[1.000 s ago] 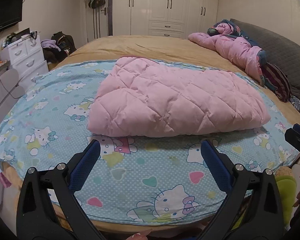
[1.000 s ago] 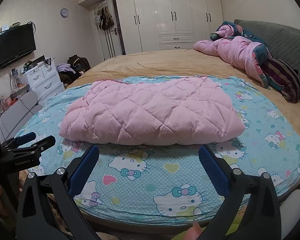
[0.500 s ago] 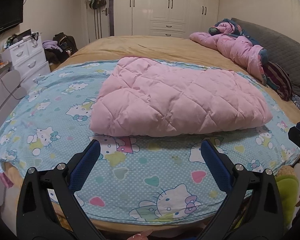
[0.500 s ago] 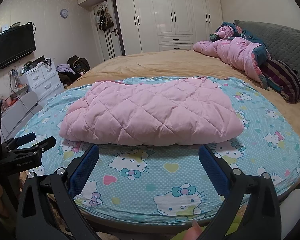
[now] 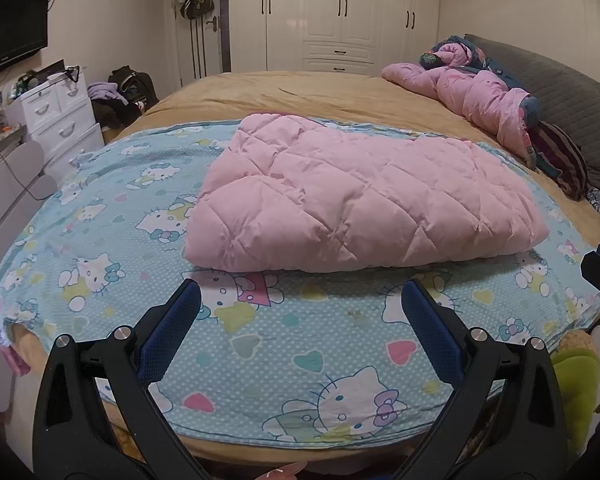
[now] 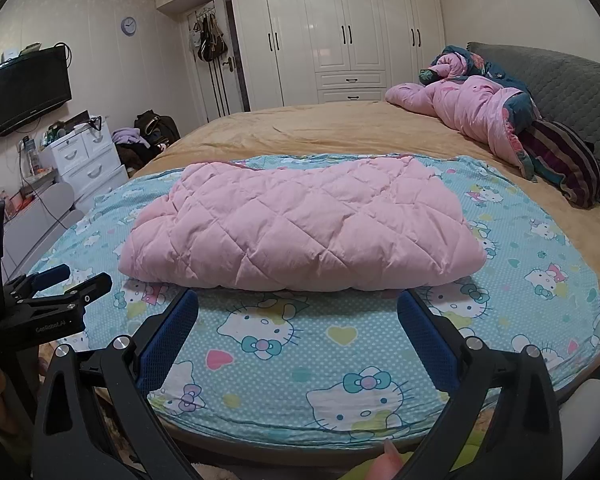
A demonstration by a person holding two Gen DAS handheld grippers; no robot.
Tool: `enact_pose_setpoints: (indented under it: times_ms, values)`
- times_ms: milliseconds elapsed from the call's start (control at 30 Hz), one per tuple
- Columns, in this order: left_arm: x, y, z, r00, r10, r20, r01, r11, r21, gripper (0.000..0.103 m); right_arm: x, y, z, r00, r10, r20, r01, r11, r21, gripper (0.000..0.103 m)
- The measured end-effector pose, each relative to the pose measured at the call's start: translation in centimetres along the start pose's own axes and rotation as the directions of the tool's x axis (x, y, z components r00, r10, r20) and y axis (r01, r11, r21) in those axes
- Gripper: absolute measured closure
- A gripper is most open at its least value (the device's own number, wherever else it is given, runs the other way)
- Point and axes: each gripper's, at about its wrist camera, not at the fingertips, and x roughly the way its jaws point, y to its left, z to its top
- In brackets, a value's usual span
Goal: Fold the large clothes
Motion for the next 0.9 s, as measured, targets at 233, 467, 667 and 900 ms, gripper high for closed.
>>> enact_pose_setpoints:
  times_ms: [233,467,667,900]
  values:
    - [0.07,-0.06,-0.03,1.000,0.001,0.001,-0.001,1.000,0.000,0.009,0.01,0.08,-0.09,1.000,0.000,0.000,0.000,1.000,0.001,0.004]
    - [0.03,-0.03,-0.02,1.000,0.001,0.002,-0.001,1.000,0.000,0.009,-0.03,0.02,-0.07,1.000,-0.001,-0.001,0.001,1.000,0.001,0.004]
    - [0.00,-0.04,0.01,1.000,0.003,0.003,-0.003,1.000,0.000,0.009,-0.05,0.02,-0.09,1.000,0.000,-0.001,0.000,1.000,0.002,0.004]
    - [0.03,0.13,0.03,1.000,0.005,0.000,-0.005,1.000,0.001,0.009,-0.16,-0.05,-0.16,1.000,0.000,0.000,0.000,1.000,0.003,0.004]
